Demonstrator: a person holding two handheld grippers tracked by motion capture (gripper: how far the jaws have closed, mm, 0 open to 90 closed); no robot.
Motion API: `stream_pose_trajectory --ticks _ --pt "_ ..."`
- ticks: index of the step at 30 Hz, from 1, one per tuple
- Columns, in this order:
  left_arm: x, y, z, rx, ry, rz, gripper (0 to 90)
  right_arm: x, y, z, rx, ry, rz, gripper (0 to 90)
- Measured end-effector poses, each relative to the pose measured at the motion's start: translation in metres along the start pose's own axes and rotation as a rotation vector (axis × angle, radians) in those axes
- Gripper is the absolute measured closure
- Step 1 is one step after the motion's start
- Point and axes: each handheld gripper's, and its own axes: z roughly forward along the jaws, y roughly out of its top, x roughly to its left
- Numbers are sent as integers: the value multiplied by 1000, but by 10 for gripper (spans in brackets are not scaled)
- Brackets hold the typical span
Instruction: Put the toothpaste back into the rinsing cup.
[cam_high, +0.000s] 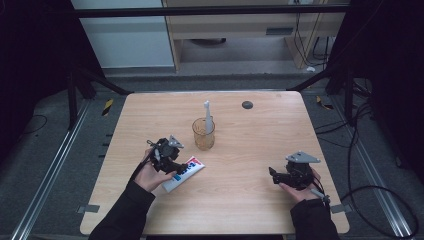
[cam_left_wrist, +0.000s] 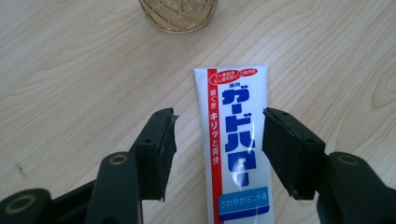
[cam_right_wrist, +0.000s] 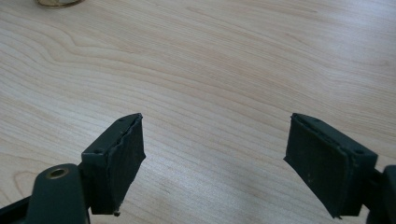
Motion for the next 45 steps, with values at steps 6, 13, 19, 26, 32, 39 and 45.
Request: stream_pose_trajectory --ticks 6,13,19,26,32,39,45 --pt "-3 0 7 43 -15 10 446 1 0 0 4 4 0 194" --pt "-6 3 13 71 -28 22 458 2 0 2 9 11 -6 194" --pt "-7 5 18 90 -39 27 460 2 0 3 9 14 4 194" --pt "-7 7 27 119 -53 30 465 1 0 4 11 18 2 194" --pt "-6 8 31 135 -58 31 461 1 0 4 12 25 -1 194" --pt "-6 8 35 159 -66 40 437 2 1 5 15 26 9 193" --pt "-4 8 40 175 -77 37 418 2 1 5 16 27 14 194"
